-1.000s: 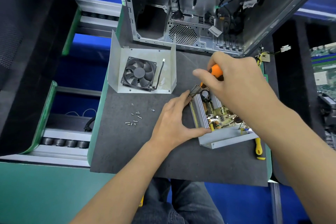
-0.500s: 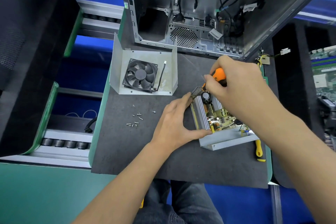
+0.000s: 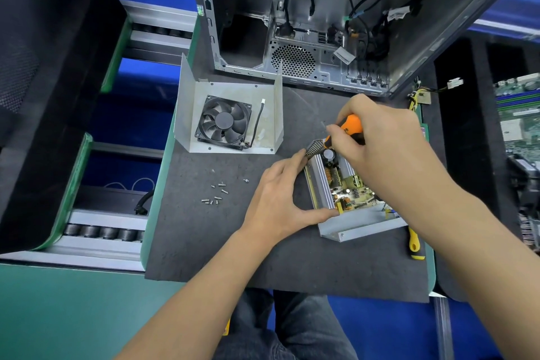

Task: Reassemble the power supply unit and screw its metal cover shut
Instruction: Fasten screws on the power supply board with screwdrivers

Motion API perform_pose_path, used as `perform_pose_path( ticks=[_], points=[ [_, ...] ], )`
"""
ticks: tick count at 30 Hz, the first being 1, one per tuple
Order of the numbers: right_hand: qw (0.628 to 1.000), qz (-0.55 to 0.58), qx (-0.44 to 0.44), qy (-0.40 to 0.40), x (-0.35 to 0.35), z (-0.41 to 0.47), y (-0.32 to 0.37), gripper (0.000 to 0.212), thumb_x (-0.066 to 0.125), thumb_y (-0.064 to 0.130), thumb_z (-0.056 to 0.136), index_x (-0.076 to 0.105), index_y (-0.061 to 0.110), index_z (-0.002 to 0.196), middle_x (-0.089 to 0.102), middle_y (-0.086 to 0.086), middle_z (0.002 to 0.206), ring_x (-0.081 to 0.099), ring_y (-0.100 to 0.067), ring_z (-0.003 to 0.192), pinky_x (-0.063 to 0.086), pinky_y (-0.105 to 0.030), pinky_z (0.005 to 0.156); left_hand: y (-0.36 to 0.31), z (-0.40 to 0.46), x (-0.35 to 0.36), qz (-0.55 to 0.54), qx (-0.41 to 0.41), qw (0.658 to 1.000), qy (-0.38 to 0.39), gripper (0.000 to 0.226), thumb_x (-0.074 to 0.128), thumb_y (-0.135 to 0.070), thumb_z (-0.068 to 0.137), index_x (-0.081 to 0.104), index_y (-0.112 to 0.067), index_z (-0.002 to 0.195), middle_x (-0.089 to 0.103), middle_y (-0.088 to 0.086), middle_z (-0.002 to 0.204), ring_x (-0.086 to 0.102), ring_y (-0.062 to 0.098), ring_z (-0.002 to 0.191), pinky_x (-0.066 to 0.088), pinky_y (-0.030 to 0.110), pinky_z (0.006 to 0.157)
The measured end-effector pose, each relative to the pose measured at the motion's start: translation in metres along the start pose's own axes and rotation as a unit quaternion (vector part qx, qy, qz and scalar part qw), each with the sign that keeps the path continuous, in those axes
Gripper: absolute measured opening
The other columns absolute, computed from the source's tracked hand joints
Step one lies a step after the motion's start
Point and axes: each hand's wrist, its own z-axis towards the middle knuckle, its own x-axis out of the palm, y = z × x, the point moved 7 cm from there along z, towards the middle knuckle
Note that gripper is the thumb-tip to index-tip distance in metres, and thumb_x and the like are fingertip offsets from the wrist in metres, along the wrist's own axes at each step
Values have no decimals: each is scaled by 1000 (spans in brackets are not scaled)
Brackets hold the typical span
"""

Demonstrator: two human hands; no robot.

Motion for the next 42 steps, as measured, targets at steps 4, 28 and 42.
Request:
perform_pose_path(
  ticks=[4,28,42],
  points=[
    [1000,18,-19,-16,-2,-3,6,19,65,30,94,62,11,92,58,-5,73,56,-30,70,50,-47,67,-2,-1,0,7,0,1000,5,116,70,-74,61,30,-19,155,49,-3,144,42,15,134,35,39,114],
    [998,14,52,42,0,5,-8,12,65,26,86,55,21,91,55,3,65,54,-26,67,45,-33,58,-2,0,0,1,0,1000,-2,115,71,-74,60,32,-19,154,50,-2,142,43,15,133,37,40,113],
    [997,-23,13,67,1,8,-1,33,54,50,94,57,17,93,65,-8,66,63,-33,69,54,-43,68,-2,0,-1,7,6,1000,-8,113,82,-64,62,33,-20,153,50,-2,141,42,14,133,34,38,114]
  ],
)
